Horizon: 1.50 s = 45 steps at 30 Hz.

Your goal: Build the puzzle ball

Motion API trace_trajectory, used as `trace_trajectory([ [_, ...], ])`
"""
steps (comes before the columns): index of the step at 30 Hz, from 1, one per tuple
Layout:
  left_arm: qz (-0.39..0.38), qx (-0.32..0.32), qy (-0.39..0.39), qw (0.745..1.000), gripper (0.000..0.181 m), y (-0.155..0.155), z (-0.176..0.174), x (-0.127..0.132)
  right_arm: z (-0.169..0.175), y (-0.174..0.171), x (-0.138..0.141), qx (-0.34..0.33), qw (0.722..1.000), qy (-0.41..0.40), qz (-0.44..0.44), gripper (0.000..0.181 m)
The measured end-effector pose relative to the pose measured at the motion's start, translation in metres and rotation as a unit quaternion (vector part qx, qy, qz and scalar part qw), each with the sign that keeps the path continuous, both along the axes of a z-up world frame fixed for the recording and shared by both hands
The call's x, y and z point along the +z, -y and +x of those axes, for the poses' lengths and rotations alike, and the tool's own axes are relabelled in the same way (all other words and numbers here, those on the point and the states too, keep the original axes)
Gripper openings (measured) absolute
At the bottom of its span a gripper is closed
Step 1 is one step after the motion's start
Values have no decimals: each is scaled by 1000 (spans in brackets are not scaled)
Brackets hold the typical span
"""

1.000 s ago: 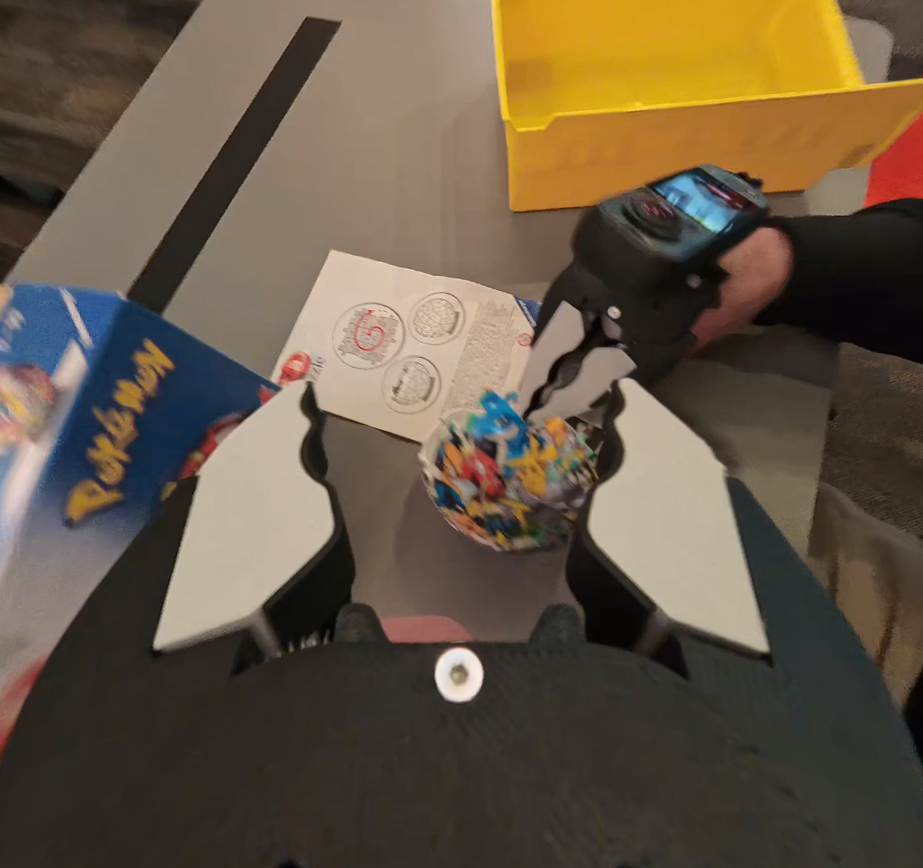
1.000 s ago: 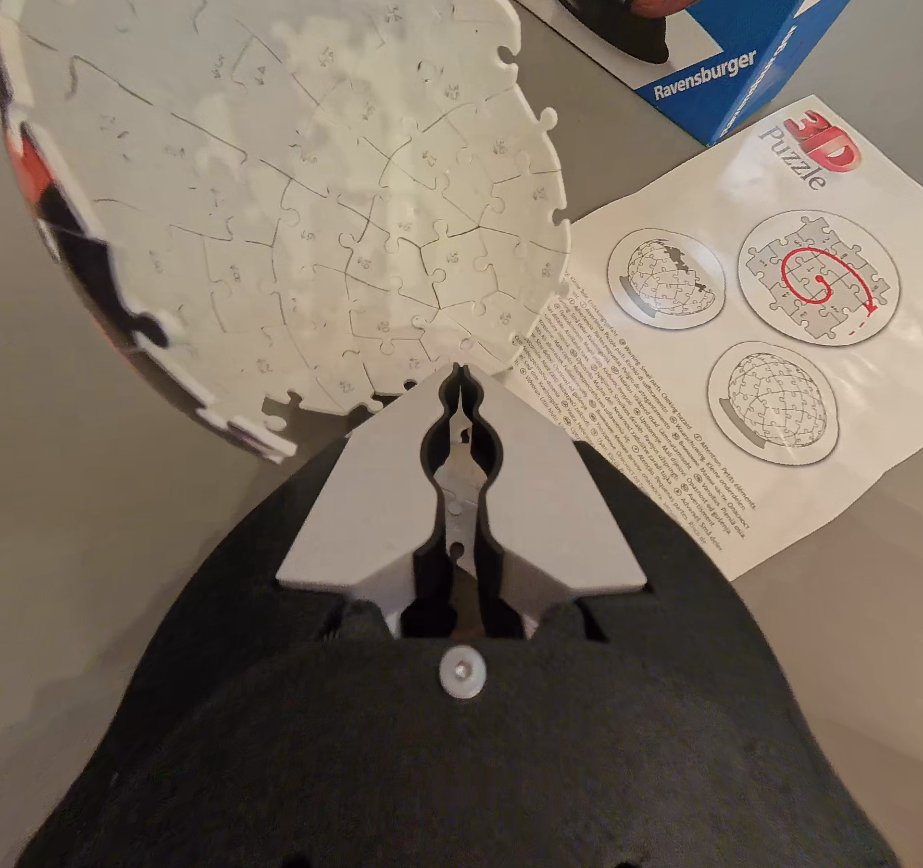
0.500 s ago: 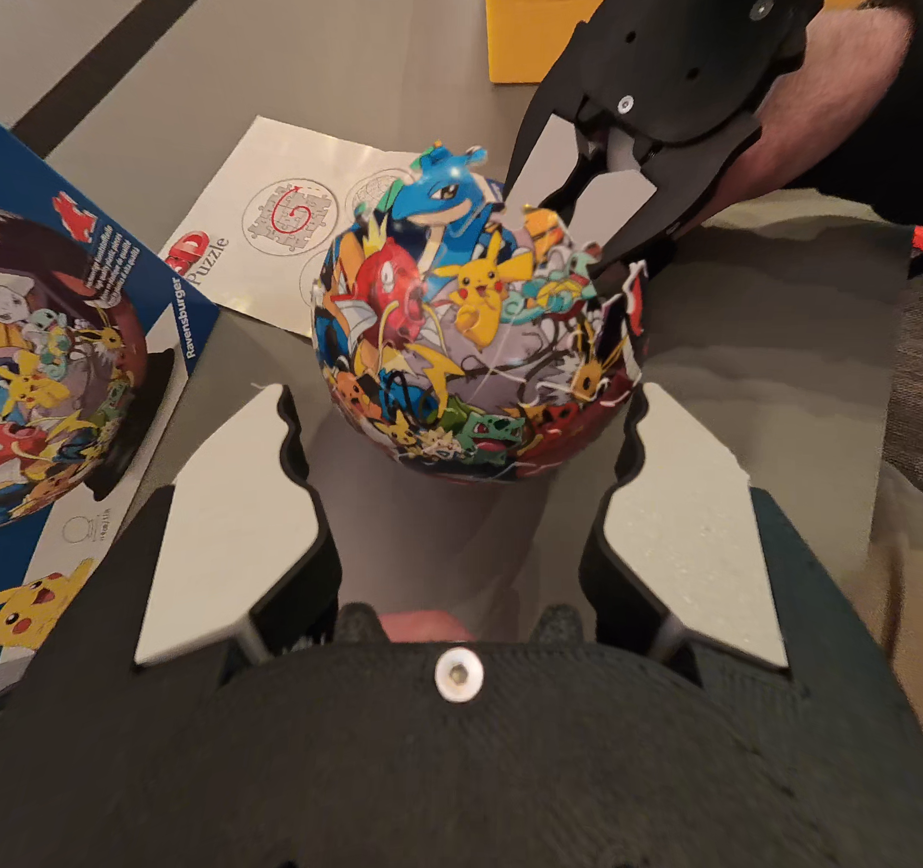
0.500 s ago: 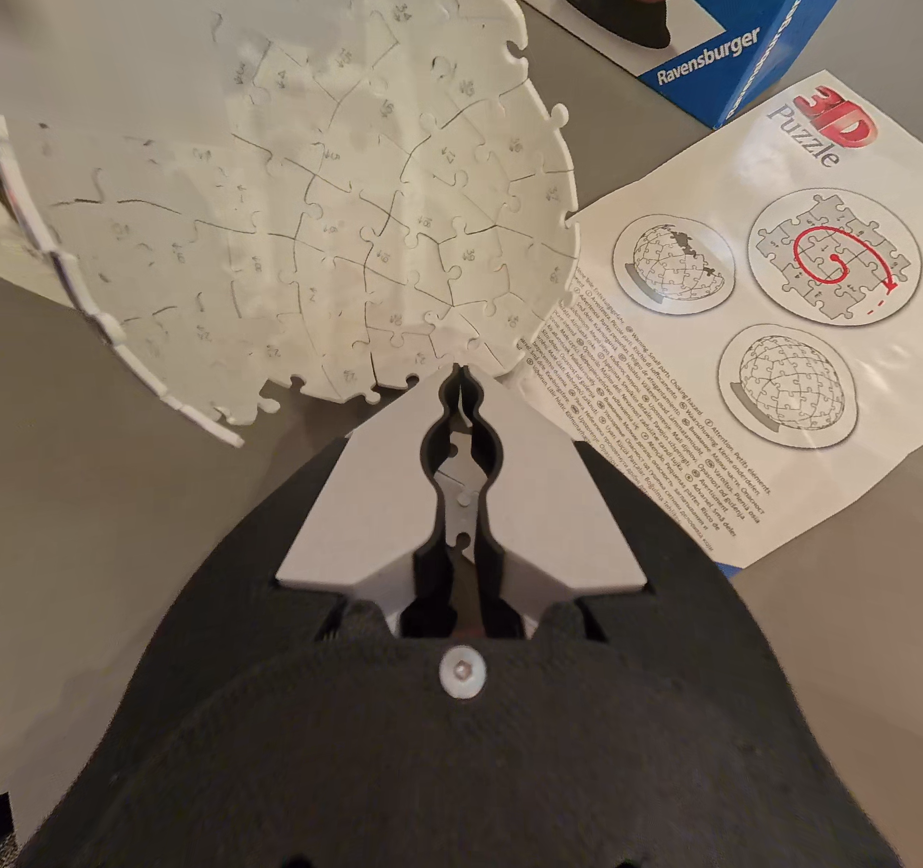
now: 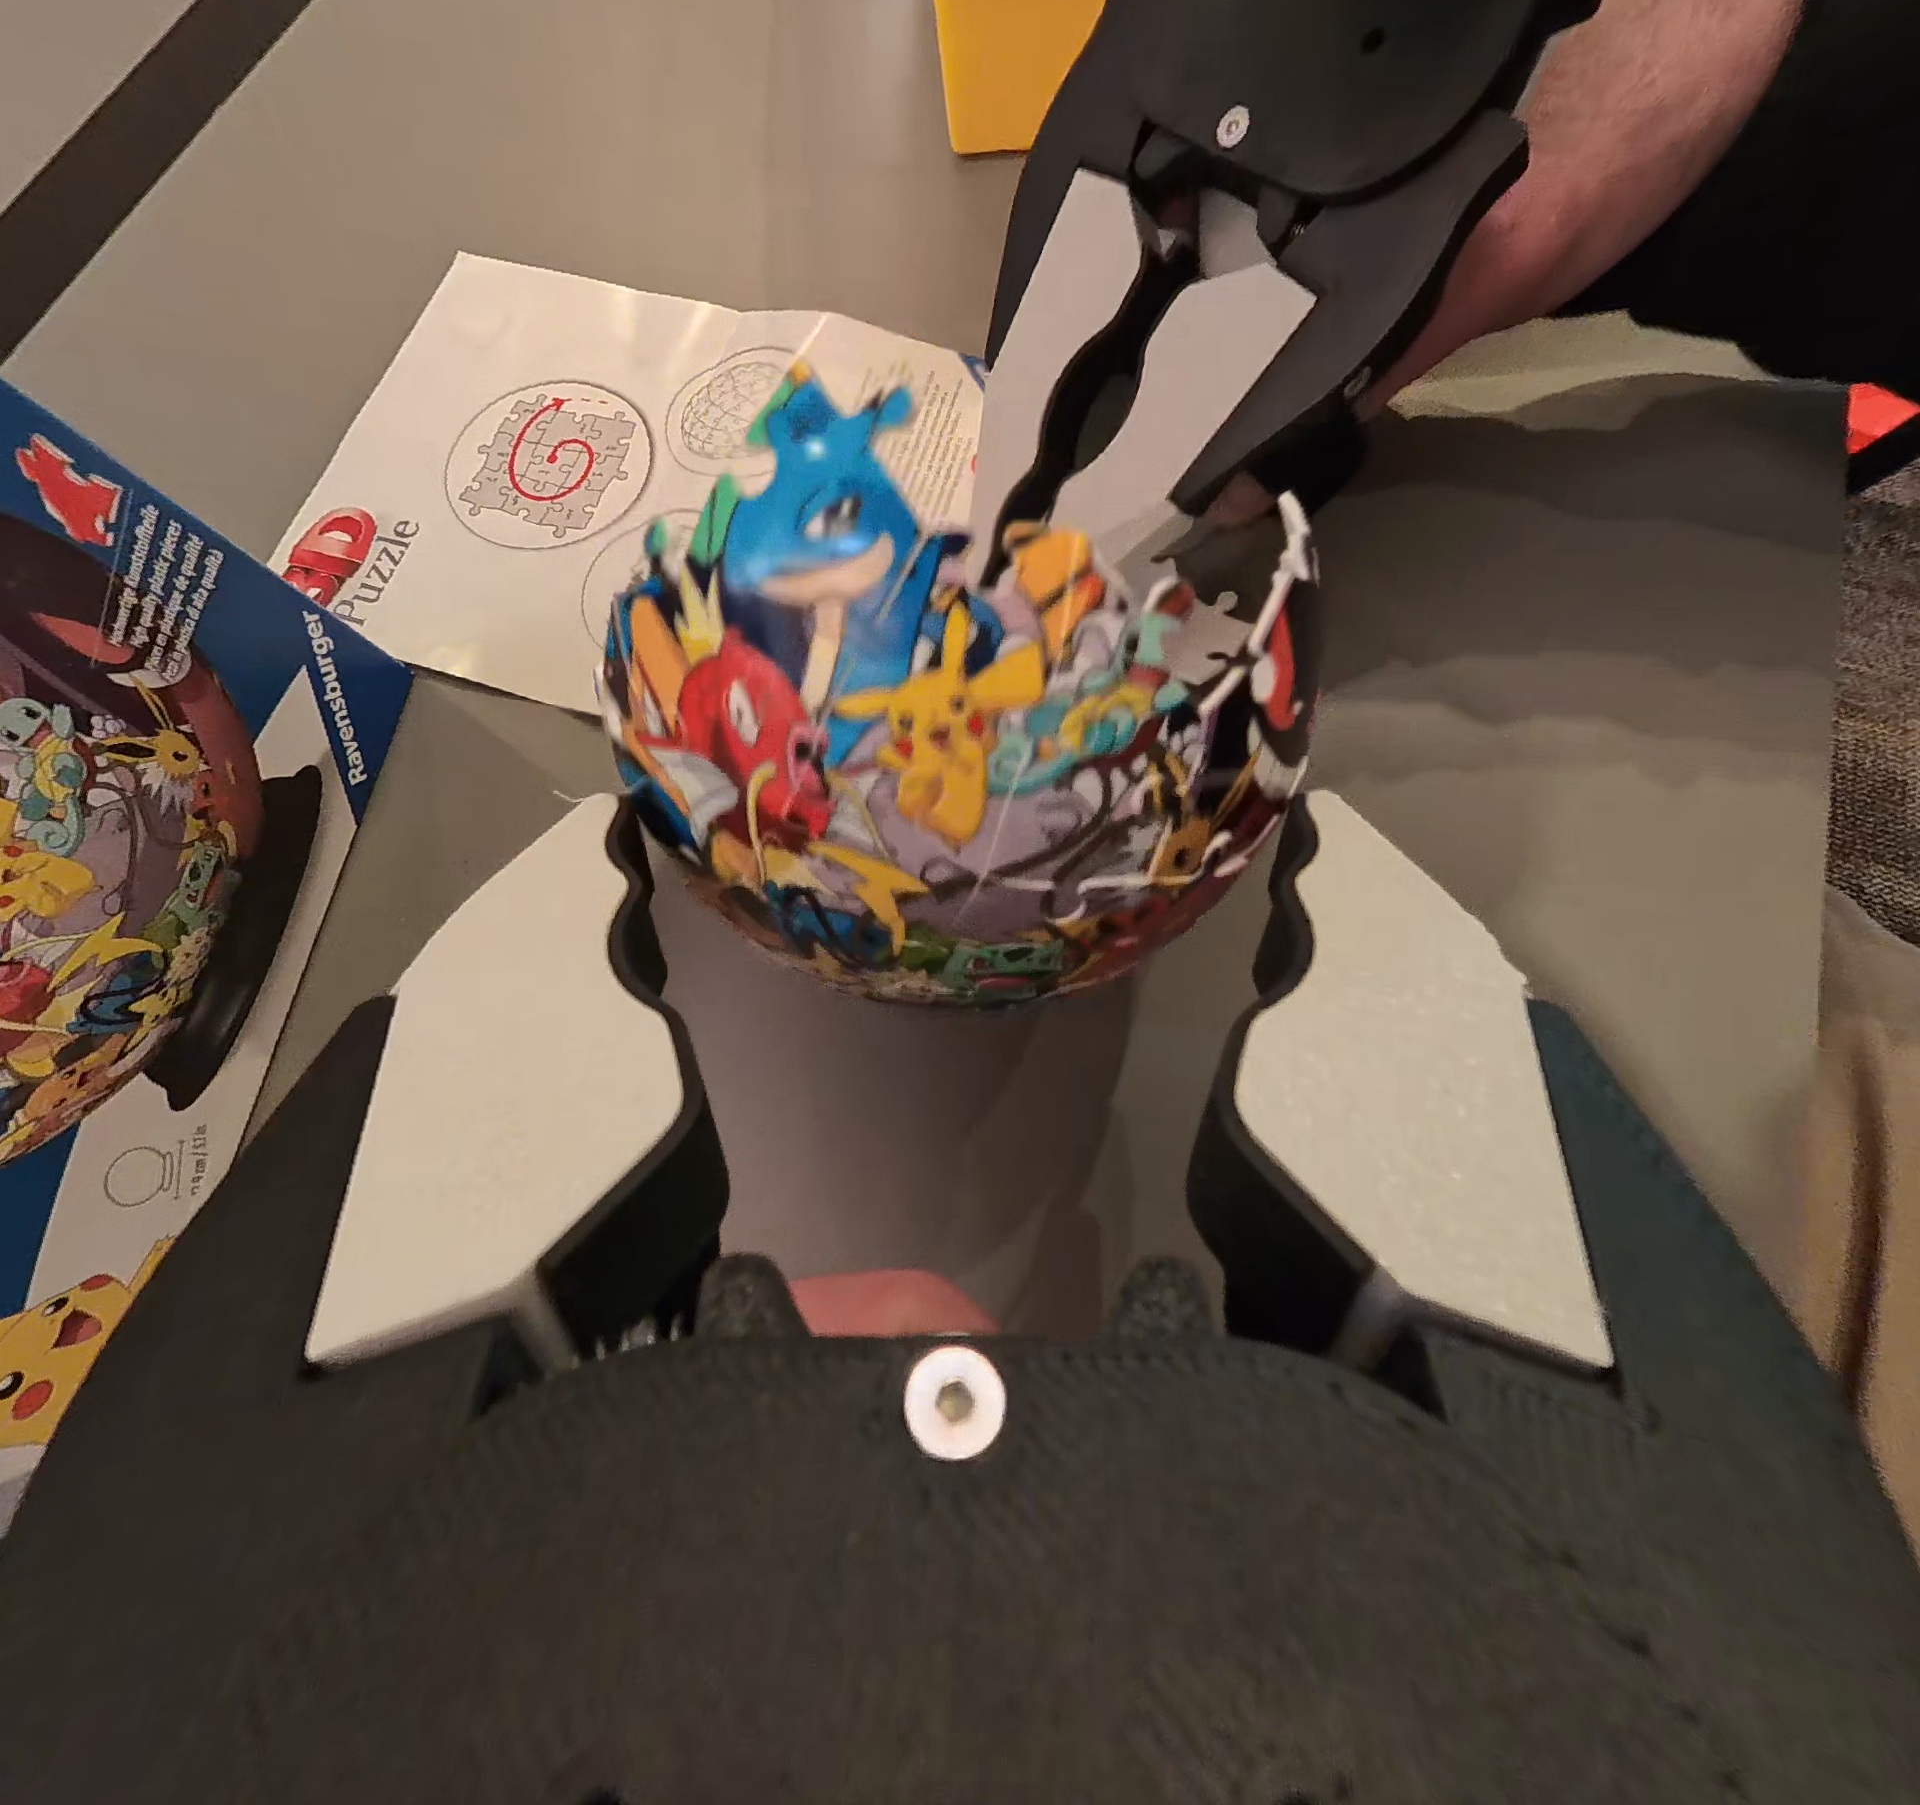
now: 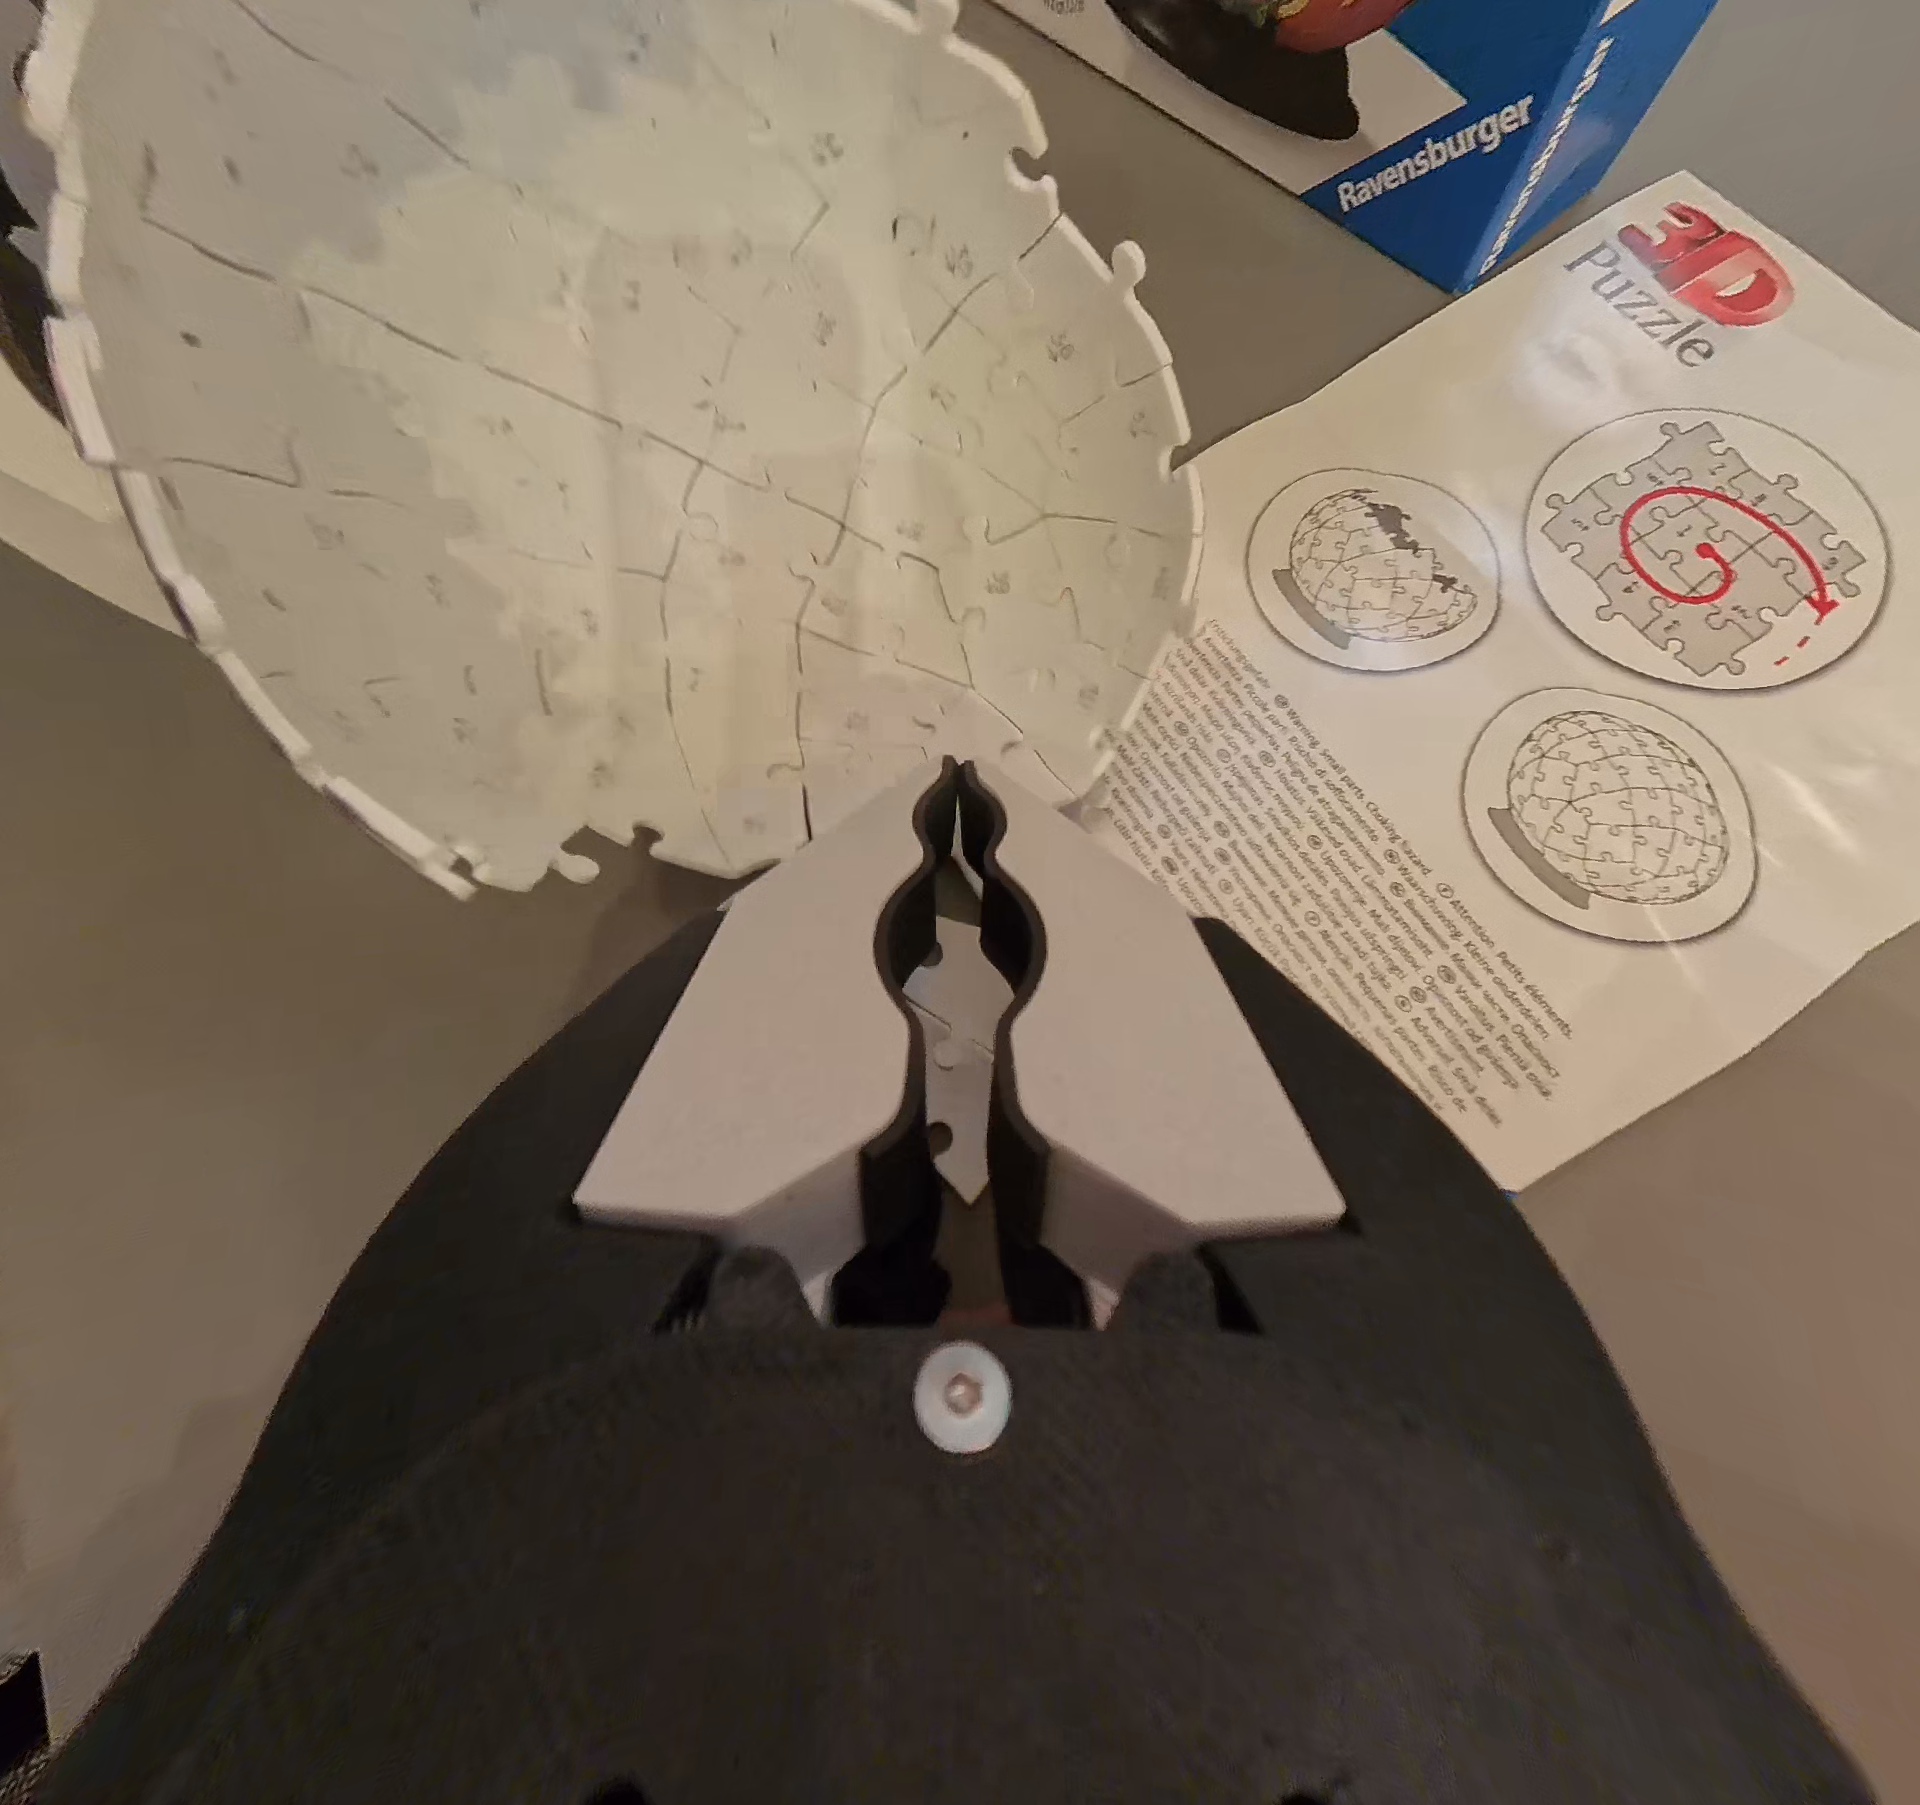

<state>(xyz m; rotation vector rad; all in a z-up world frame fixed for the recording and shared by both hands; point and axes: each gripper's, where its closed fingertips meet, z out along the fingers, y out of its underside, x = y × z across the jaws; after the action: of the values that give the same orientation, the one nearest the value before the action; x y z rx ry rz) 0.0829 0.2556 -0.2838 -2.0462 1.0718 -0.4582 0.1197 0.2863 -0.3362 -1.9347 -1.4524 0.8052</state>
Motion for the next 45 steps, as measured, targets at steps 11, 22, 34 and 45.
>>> trace_trajectory([
  [11,-11,10,28,999,109,-4,-2,-4,12,-14,24,-29,999,-34,3,0],
  [22,-12,13,34,999,109,-5,0,-7,25,-44,39,-94,994,6,49,13],
  [34,-8,15,44,999,109,-4,1,-5,15,-39,10,-83,994,21,-75,6],
  [45,-5,24,55,998,109,1,-6,-6,-3,-30,6,-65,990,-10,-127,4],
])
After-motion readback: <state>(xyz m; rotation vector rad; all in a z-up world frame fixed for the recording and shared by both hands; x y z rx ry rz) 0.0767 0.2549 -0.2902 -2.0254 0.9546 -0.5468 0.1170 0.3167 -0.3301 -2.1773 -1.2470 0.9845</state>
